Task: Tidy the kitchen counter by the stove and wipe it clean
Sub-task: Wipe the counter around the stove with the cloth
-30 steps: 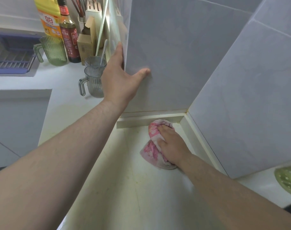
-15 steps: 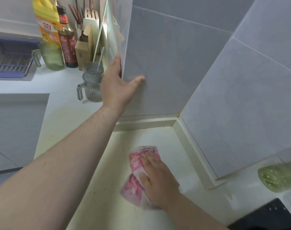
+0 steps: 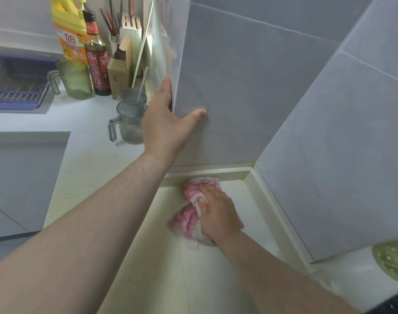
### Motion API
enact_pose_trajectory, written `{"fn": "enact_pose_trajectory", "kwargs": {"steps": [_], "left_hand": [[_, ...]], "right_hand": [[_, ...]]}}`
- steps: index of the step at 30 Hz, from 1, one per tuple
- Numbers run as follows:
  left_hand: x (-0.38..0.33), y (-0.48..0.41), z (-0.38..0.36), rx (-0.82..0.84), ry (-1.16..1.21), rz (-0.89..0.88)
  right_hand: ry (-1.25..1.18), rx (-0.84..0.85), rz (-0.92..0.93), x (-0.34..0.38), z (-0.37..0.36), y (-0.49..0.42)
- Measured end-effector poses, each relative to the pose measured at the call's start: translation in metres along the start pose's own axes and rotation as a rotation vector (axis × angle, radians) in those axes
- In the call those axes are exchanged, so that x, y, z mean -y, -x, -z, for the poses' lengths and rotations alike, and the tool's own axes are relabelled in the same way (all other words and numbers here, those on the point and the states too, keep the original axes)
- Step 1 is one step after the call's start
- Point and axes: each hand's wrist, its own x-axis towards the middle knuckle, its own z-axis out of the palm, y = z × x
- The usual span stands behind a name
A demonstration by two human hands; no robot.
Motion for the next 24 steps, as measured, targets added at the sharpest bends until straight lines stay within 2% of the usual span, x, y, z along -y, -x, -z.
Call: {"fn": "enact_pose_trajectory", "kwargs": {"steps": [4,7,9,15,19,24], "left_hand": [[0.000,0.000,0.001,-0.004,0.013,-0.021],[-0.003,0.002,0.001,-0.010,0.014,-0.037],[-0.001,0.002,0.000,-0.016,-0.005,-0.025],[0.001,0.000,0.001,-0.003,0.003,-0.009],[0.001,0.000,0.000,-0.006,0.002,-0.008],[0.001,0.001,0.000,-0.010,-0.015,-0.013]], "right_hand": [[-0.168,-0.240,-0.143,-0.003,0.018,0.010],[0.147,-0.543,-0.181,-0.016,0.049,-0.003],[0.255,-0.617,-0.237,-0.026,0.059,-0.017],[0.358,-0.263,-0.295,-0.044,0.033,-0.031],[0.282,-0.268,-0.326,-0.046,0.040,-0.038],[0.288,-0.243,-0.211,-0.047,0.039,-0.035]]}}
